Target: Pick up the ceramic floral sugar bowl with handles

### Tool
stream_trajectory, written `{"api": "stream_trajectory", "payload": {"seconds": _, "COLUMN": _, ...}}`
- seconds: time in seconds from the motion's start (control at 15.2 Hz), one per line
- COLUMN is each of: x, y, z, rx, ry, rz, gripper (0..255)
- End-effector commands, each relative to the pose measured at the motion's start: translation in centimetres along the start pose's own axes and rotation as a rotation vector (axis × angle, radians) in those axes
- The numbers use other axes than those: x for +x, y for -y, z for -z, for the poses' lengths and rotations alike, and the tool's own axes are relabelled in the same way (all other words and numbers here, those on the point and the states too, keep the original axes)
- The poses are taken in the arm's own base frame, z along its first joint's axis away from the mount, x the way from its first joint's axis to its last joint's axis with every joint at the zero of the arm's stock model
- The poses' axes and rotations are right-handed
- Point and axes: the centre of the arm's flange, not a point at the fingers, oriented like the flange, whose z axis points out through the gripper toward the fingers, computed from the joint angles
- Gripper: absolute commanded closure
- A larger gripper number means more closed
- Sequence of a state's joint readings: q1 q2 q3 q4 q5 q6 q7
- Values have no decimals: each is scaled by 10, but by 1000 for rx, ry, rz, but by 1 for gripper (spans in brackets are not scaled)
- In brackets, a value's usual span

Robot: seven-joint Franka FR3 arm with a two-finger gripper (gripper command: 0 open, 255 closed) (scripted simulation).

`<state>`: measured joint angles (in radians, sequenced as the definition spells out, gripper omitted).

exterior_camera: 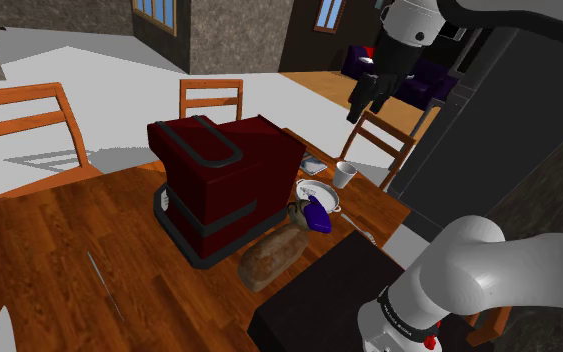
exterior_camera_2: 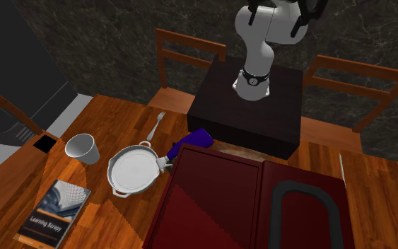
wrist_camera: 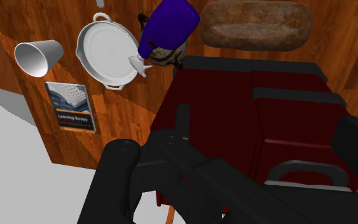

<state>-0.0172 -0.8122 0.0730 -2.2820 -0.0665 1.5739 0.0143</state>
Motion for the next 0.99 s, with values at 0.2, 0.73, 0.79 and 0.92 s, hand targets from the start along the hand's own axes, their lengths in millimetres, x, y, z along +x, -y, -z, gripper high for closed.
{"api": "stream_trajectory", "payload": {"seconds": 0.2, "x": -1, "y": -22, "z": -35, "rx": 18, "ry": -1, "rz": 61, "gripper": 0}}
{"api": "stream_trajectory", "payload": {"seconds": 0.73, "x": 1, "y": -76, "z": -130, "rx": 67, "ry": -4, "rz": 224, "gripper": 0}}
{"api": "stream_trajectory", "payload": {"seconds": 0.79, "x": 2, "y": -82, "z": -142, "rx": 73, "ry": -5, "rz": 245, "gripper": 0}}
{"api": "stream_trajectory", "payload": {"seconds": 0.92, "x": 5, "y": -95, "z": -166, "rx": 86, "ry": -5, "rz": 285, "gripper": 0}}
